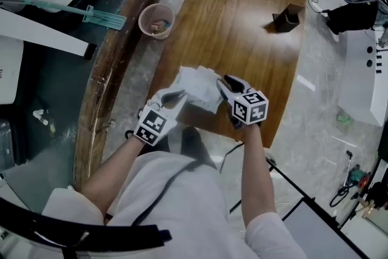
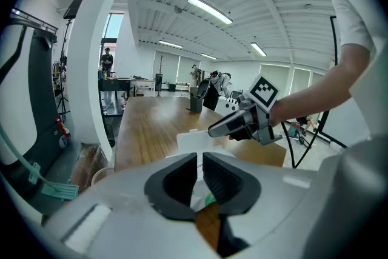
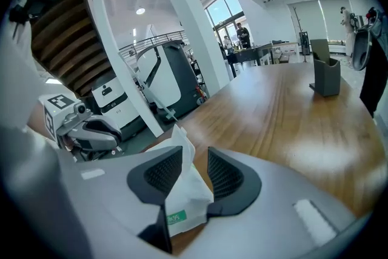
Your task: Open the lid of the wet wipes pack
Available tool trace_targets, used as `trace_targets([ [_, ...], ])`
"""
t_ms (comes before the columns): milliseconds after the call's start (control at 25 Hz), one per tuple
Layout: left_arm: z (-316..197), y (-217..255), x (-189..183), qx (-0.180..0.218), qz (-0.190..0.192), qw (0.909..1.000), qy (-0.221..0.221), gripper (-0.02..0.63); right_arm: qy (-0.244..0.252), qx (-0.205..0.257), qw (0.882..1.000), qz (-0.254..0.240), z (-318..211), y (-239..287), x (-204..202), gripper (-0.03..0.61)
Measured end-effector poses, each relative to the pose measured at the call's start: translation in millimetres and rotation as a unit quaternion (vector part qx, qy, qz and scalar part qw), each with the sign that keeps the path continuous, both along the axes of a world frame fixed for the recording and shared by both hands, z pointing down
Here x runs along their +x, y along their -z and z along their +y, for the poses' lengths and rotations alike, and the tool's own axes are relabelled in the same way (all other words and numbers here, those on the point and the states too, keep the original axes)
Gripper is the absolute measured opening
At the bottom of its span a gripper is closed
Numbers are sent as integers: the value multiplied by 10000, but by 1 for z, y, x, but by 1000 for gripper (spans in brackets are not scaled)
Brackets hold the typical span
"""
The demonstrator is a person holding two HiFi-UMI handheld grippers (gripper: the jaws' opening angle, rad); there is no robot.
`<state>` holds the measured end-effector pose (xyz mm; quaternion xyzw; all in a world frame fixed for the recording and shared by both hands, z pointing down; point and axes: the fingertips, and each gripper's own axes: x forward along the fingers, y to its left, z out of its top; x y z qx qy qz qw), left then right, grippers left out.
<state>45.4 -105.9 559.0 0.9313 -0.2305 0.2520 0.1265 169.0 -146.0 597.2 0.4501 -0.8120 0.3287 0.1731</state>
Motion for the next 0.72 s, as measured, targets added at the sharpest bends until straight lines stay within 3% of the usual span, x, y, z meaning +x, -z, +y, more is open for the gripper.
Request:
trace_targets([
  [400,3,29,-6,233,170,9991,-314,37,-487,316,9983,20,27,31,-4,126],
  [720,10,53,-10,406,352,9970,-553,5,-954,904,9913,-9,54,73,-18,27],
])
